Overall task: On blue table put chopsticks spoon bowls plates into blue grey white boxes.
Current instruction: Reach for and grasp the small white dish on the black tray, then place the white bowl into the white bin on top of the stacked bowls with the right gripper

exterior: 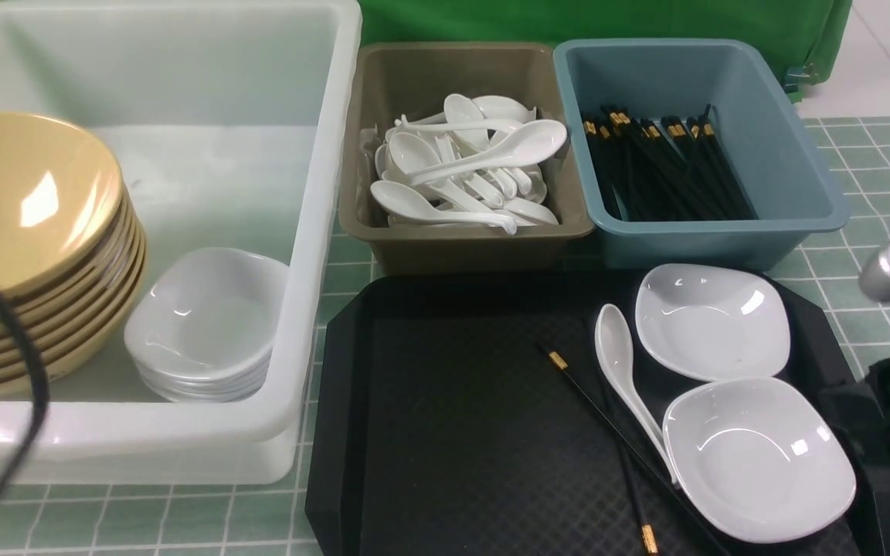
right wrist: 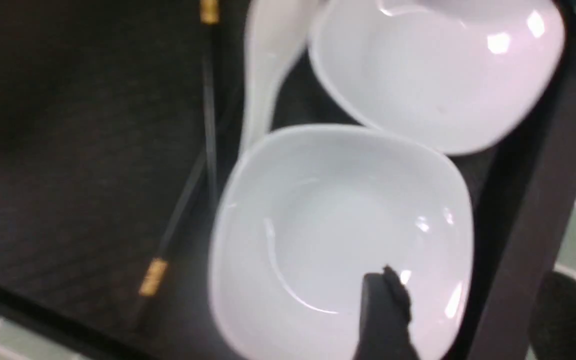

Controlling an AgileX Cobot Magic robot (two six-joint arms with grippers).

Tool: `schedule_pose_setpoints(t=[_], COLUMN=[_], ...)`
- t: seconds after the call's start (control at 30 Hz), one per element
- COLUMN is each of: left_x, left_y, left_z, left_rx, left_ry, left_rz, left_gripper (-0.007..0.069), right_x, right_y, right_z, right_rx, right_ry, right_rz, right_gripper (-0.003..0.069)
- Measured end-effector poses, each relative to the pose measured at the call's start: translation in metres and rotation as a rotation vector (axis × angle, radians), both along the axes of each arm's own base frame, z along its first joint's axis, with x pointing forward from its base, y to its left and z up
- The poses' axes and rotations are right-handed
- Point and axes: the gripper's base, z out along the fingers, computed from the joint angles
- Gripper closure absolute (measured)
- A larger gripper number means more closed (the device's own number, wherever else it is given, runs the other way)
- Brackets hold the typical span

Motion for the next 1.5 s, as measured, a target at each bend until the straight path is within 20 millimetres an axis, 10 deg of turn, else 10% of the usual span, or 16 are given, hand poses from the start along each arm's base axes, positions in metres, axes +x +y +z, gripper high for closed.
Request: schedule_pose_setpoints(t=[0.27, 0.6, 0.83, 1.03, 1.3, 1.5], left_x=[-0.042, -0.049, -0.049, -0.048, -0.047, -0.048], left_y=[0.006, 0.008, 0.009, 0.009, 0.009, 0.009], left_z=[-0.059, -0.114, -0.118, -0.118, -0.12, -0.118], left_rx=[0.096, 0.047, 0.049, 0.075, 0.046, 0.036], left_ry=[-0.221, -0.28, -0.329, -0.344, -0.342, -0.355], left_rz=[0.047, 0.069, 0.076, 0.082, 0.085, 0.086], left_gripper=[0.0621, 0.0619, 0.0619, 0.0619, 0.0619, 0.0619], right_x=[0.04, 0.065, 0.067, 0.072, 0.074, 0.072], right_y=[-0.002, 0.002, 0.004, 0.007, 0.021, 0.118], right_z=[-0.05, -0.094, -0.097, -0.049, 0.047, 0.128], right_rx=[-0.037, -0.056, -0.051, -0.038, -0.005, 0.142], right_ry=[0.154, 0.239, 0.285, 0.251, 0.04, -0.354], right_rz=[-0.048, -0.054, -0.045, -0.001, 0.07, 0.44], right_gripper=[0.0188, 0.0189, 0.038, 0.0558, 0.0587, 0.0587])
